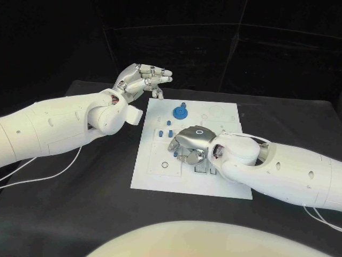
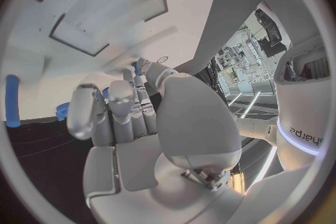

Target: Assemble the parts on the task board

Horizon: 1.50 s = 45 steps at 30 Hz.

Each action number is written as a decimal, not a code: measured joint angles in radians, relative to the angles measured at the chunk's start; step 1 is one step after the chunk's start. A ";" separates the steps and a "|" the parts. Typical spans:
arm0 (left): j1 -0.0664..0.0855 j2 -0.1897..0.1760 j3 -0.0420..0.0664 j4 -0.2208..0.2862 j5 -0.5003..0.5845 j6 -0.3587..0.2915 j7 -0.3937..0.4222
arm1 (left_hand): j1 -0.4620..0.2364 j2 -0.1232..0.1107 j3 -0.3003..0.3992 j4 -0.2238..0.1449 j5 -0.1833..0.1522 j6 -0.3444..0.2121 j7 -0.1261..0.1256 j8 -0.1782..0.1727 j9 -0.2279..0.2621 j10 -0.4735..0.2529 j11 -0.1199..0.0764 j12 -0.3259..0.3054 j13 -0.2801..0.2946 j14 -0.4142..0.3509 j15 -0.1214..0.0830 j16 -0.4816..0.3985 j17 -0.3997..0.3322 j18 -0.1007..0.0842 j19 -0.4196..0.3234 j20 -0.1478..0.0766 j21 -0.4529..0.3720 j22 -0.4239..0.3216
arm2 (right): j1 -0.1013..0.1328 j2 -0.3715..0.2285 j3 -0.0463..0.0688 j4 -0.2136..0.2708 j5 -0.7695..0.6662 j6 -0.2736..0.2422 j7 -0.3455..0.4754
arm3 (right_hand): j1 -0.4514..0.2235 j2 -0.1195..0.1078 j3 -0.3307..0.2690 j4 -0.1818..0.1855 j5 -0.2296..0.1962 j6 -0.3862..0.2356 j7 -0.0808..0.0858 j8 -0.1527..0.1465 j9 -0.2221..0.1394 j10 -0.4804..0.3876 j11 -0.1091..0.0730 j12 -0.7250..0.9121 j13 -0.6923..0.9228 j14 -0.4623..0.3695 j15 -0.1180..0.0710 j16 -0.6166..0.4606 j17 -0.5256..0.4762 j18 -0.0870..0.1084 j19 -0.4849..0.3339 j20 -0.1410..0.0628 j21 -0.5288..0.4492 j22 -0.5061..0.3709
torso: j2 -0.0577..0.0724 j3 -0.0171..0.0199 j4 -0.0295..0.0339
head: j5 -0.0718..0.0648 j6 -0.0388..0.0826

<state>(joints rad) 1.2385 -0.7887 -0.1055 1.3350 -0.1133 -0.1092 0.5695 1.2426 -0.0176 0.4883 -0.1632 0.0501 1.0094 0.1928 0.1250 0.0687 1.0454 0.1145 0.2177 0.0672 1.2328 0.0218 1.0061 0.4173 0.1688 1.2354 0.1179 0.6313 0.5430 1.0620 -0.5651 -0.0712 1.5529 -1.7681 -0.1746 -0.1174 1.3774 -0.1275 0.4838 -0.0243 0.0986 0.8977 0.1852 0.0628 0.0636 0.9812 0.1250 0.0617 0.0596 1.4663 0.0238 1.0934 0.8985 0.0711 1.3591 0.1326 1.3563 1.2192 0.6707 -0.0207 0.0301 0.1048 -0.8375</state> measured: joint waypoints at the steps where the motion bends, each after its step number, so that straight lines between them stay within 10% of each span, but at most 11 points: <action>1: 0.000 0.000 0.000 0.000 0.000 0.000 0.000 | 0.000 0.000 -0.001 -0.001 0.000 0.000 0.000 0.000 0.000 0.000 0.000 0.000 0.000 0.000 0.000 0.000 0.000 0.000 0.000 0.000 0.000 0.000 | -0.001 -0.001 -0.001 -0.001 0.000 -0.006 0.000 | -0.001 -0.001 -0.006 0.000 -0.002 -0.009 0.001 0.000 0.000 -0.015 0.003 0.001 0.000 -0.003 0.003 -0.004 -0.004 0.007 -0.002 0.001 -0.005 -0.006 | 0.000 0.0000 0.0000 | 0.000 0.001; 16: 0.000 -0.003 0.000 -0.003 0.000 0.005 -0.007 | 0.000 0.000 -0.001 -0.001 0.000 0.000 0.000 0.000 0.000 0.000 0.000 0.000 0.000 0.000 0.000 0.000 0.000 0.000 0.000 0.000 0.000 0.000 | 0.003 -0.144 -0.004 0.088 0.015 -0.133 0.003 | -0.012 0.007 -0.030 -0.001 0.020 0.040 -0.008 0.018 0.010 0.013 -0.009 0.078 0.011 -0.007 -0.001 -0.013 -0.037 0.007 -0.003 -0.004 -0.009 -0.007 | -0.001 0.0000 0.0000 | -0.004 0.009; 23: 0.000 -0.006 0.000 -0.006 0.000 0.006 -0.010 | 0.000 0.000 -0.001 -0.001 0.000 0.000 0.000 0.000 0.000 0.000 0.000 0.000 0.000 0.000 0.000 0.000 0.000 0.000 0.000 0.000 0.000 0.000 | 0.053 -0.243 0.025 0.131 0.046 -0.158 -0.006 | -0.032 -0.014 -0.054 0.009 0.018 0.047 -0.015 0.017 0.009 0.016 -0.014 0.092 0.007 -0.007 -0.001 -0.017 -0.048 0.007 0.003 -0.010 -0.009 -0.003 | -0.002 -0.0002 -0.0031 | -0.016 0.022; 45: 0.000 -0.002 0.000 -0.010 0.000 0.014 -0.013 | 0.000 0.000 -0.001 -0.001 0.000 0.000 0.000 0.000 0.000 -0.004 0.004 0.000 0.000 0.000 0.000 0.000 -0.002 0.000 0.000 0.000 0.000 -0.002 | 0.078 -0.235 0.034 0.043 0.075 0.004 -0.078 | -0.008 -0.001 -0.170 0.013 0.029 0.028 -0.042 0.006 0.004 -0.042 -0.015 0.135 0.009 -0.010 -0.004 -0.019 -0.073 0.007 0.003 -0.010 -0.013 -0.012 | 0.000 -0.0002 0.0003 | -0.037 0.033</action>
<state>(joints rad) 1.2383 -0.7907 -0.1058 1.3246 -0.1130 -0.0957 0.5564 1.2427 -0.0176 0.4873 -0.1643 0.0501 1.0094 0.1928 0.1250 0.0687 1.0417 0.1182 0.2177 0.0672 1.2329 0.0218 1.0061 0.4158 0.1686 1.2354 0.1179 0.6313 0.5411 1.1395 -0.7999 -0.0373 1.5954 -1.6934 -0.1710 -0.1951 1.3691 -0.1285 0.3137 -0.0114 0.1277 0.9252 0.1434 0.0688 0.0680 0.9393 0.1102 0.1962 0.0683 1.4558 0.0197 1.0744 0.8255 0.0778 1.3619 0.1230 1.3435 1.2074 0.6706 -0.0209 0.0304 0.0681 -0.8040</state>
